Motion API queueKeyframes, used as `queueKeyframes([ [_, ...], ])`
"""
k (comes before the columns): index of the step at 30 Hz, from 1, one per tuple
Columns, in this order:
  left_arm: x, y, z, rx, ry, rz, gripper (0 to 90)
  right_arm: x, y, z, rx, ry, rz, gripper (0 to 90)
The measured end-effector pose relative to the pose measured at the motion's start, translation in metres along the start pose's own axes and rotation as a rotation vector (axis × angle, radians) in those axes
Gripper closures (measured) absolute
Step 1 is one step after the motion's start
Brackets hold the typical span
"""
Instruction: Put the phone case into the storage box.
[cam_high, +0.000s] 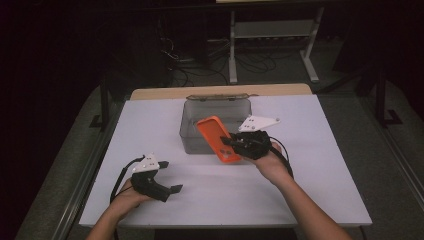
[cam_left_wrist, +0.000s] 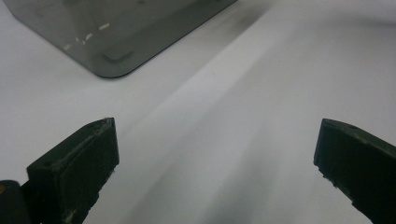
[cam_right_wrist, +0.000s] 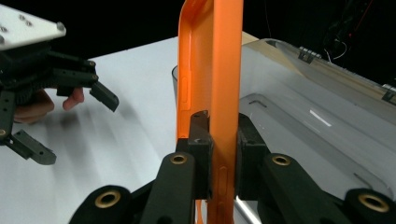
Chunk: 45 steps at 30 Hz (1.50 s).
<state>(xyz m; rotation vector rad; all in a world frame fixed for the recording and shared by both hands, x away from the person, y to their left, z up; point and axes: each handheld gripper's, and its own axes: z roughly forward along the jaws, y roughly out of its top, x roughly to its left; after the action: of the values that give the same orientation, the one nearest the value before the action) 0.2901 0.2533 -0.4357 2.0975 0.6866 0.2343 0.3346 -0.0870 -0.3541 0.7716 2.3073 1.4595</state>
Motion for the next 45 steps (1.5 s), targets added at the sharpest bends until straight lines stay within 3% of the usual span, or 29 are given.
queueKeyframes([
  [20,-0.001,0.0,0.0,-0.008,0.002,0.004,0.0,-0.018,0.028,-0.009,-0.011,-0.018,0.011,78.8],
  [37,0.003,0.002,0.001,-0.023,0.001,-0.011,0.0,-0.039,0.054,-0.005,-0.021,-0.079,0.043,78.8],
  [45,0.006,0.001,0.002,-0.027,0.002,-0.005,0.0,-0.052,0.06,0.004,-0.017,-0.138,0.073,78.8],
])
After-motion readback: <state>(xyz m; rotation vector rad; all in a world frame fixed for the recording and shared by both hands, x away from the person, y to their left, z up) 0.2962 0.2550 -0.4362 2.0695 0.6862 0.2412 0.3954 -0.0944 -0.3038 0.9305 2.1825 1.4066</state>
